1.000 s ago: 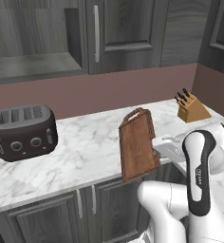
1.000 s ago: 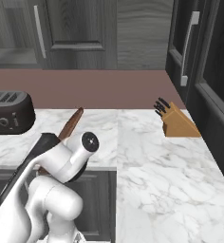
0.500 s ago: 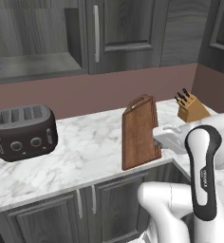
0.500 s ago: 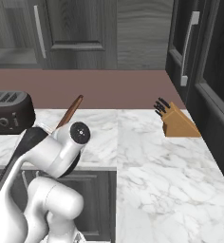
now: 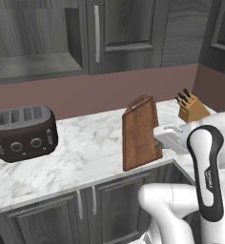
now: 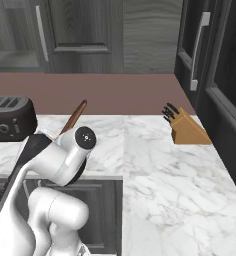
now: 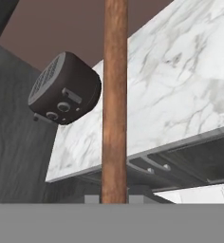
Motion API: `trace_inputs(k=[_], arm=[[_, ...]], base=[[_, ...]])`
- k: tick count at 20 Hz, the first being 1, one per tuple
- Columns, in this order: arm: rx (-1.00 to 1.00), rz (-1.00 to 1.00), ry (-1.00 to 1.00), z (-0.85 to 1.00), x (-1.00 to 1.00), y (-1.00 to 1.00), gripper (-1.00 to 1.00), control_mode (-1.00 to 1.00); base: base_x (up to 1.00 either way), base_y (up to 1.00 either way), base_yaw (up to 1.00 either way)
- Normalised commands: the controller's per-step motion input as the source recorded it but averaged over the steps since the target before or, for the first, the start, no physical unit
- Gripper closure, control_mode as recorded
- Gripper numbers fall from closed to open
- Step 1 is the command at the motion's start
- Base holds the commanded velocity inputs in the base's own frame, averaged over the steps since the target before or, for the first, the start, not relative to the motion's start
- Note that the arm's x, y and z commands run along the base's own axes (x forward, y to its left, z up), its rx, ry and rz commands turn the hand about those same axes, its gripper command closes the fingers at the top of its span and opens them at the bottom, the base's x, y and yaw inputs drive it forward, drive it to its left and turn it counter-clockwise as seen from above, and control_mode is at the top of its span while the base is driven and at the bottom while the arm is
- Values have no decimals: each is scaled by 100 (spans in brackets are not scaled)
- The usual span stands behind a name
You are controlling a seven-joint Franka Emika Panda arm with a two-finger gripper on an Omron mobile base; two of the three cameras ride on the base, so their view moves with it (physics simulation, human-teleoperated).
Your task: Move the cutting board and knife to the sink. Then move spray from the cabinet to the counter.
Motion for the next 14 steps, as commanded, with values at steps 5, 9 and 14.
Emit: trace_inputs(k=[5,9,14], arm=[[0,0,0,0,0,0,100,-100],[0,0,0,0,0,0,100,-100],[0,0,0,0,0,0,100,-100]], base=[[0,0,0],[0,0,0],[0,0,0]])
